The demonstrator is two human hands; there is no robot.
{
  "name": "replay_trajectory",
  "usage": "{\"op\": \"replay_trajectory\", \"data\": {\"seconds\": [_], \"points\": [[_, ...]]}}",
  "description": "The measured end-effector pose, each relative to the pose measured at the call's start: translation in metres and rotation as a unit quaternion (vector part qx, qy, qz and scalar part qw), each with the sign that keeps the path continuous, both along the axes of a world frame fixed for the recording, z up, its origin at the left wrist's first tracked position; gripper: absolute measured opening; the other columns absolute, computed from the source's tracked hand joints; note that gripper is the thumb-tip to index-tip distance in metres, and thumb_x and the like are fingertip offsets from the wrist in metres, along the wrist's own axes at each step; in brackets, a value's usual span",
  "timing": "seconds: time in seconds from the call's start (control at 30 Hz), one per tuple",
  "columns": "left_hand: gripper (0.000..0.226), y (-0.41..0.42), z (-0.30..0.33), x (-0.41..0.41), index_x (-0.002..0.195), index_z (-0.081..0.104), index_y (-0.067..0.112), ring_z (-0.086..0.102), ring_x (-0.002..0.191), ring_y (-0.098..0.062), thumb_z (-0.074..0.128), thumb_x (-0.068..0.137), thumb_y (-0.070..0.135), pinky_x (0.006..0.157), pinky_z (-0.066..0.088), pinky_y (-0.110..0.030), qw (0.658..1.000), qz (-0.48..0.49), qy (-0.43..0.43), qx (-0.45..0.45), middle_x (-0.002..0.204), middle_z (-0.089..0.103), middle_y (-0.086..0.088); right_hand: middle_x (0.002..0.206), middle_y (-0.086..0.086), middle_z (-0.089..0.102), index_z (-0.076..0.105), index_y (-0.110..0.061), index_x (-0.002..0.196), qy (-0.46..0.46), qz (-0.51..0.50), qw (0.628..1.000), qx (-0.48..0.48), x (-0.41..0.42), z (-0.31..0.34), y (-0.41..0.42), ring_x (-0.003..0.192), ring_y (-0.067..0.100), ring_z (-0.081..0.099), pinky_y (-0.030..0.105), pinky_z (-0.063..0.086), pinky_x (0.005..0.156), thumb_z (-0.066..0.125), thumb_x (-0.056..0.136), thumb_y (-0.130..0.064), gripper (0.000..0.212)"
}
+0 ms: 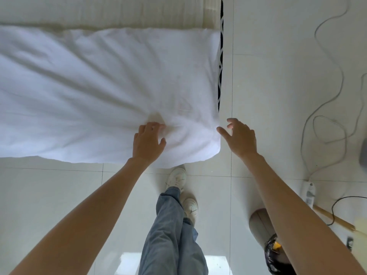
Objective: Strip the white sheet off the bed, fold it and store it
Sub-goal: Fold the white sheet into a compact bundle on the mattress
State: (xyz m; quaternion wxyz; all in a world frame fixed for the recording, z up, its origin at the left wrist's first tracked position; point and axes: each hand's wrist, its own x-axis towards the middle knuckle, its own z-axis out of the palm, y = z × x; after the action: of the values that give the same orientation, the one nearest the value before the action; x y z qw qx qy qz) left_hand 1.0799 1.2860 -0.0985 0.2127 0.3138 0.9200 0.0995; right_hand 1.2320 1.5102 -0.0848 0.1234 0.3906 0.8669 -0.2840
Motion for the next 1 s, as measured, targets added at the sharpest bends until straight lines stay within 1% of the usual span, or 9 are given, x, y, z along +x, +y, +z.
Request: {"op": "replay_trajectory", "data": {"seconds": [0.17,0.33,0.47,0.6,0.67,0.73,0.8,0.9,1.0], "points": [[0.037,0.023,0.021,-0.035,0.127,0.051,0.018,0.046,0.116,-0.025,0.052,0.090,0.023,0.093,0.041,-0.037,0.999,0.026,0.006,0.043,0.129,0.050,-0.006,0.112,0.005,0.061,0.053,-0.014,0.122,0.134,-0.009,0.990,0.029,-0.042,0.024,0.032,0.102,0.025,0.057,0.038,0.043,0.089,0.051,0.094,-0.031,0.033],[0.038,0.072,0.029,-0.112,0.129,0.048,0.020,0.046,0.117,-0.021,0.051,0.091,0.021,0.087,0.045,-0.033,0.995,0.003,0.020,0.102,0.131,0.048,0.000,0.108,0.004,0.062,0.058,-0.015,0.118,0.186,-0.012,0.982,0.016,-0.137,0.034,0.078,0.091,0.021,0.062,0.028,0.042,0.079,0.051,0.094,-0.024,0.026],[0.043,0.108,0.020,-0.166,0.135,0.044,0.013,0.042,0.123,-0.024,0.049,0.093,0.019,0.097,0.042,-0.037,0.993,-0.001,0.038,0.114,0.137,0.045,-0.005,0.132,0.008,0.050,0.052,-0.016,0.129,0.142,0.029,0.986,0.079,-0.210,0.013,0.117,0.113,0.028,0.052,0.036,0.043,0.092,0.046,0.096,-0.021,0.033],[0.047,0.142,0.009,-0.216,0.138,0.039,0.008,0.035,0.131,-0.027,0.049,0.093,0.018,0.107,0.032,-0.038,0.992,-0.010,0.064,0.106,0.144,0.040,-0.009,0.139,0.011,0.044,0.036,-0.017,0.140,0.006,0.127,0.990,0.062,-0.255,-0.012,0.146,0.131,0.032,0.033,0.049,0.024,0.109,0.046,0.092,-0.049,0.059],[0.052,0.158,0.001,-0.242,0.142,0.032,0.009,0.026,0.138,-0.025,0.046,0.095,0.024,0.113,0.023,-0.040,0.996,-0.015,0.048,0.069,0.149,0.032,-0.008,0.120,0.014,0.056,0.041,-0.011,0.130,-0.020,0.182,0.981,0.062,-0.268,-0.015,0.154,0.116,0.034,0.049,0.044,0.033,0.097,0.046,0.092,-0.049,0.053],[0.056,0.167,-0.006,-0.259,0.146,0.024,0.014,0.017,0.142,-0.021,0.042,0.096,0.033,0.115,0.007,-0.045,0.999,-0.033,0.035,0.014,0.153,0.026,-0.004,0.094,0.015,0.063,0.048,-0.005,0.113,0.057,0.200,0.975,0.074,-0.270,-0.005,0.164,0.087,0.035,0.060,0.035,0.039,0.069,0.045,0.096,-0.033,0.033],[0.053,0.178,-0.008,-0.270,0.142,0.032,0.017,0.027,0.137,-0.022,0.039,0.095,0.040,0.113,0.000,-0.050,0.997,-0.065,0.045,0.001,0.144,0.038,-0.004,0.086,0.012,0.063,0.052,-0.004,0.106,0.126,0.200,0.968,0.080,-0.266,0.008,0.180,0.073,0.034,0.059,0.031,0.035,0.061,0.045,0.097,-0.026,0.024],[0.036,0.202,-0.004,-0.278,0.108,0.059,0.011,0.055,0.096,-0.033,0.037,0.092,0.034,0.101,0.025,-0.043,0.981,-0.089,0.139,0.099,0.097,0.060,-0.011,0.089,0.007,0.064,0.056,-0.006,0.104,0.167,0.177,0.968,0.058,-0.263,0.011,0.201,0.076,0.032,0.059,0.034,0.044,0.065,0.048,0.096,-0.023,0.021],[0.023,0.220,-0.010,-0.283,0.091,0.061,0.013,0.055,0.082,-0.030,0.041,0.092,0.025,0.092,0.027,-0.036,0.973,-0.050,0.184,0.129,0.084,0.060,-0.008,0.098,0.009,0.065,0.059,-0.007,0.107,0.146,0.127,0.980,0.042,-0.265,-0.013,0.199,0.087,0.032,0.059,0.036,0.046,0.072,0.050,0.095,-0.020,0.020]]}}
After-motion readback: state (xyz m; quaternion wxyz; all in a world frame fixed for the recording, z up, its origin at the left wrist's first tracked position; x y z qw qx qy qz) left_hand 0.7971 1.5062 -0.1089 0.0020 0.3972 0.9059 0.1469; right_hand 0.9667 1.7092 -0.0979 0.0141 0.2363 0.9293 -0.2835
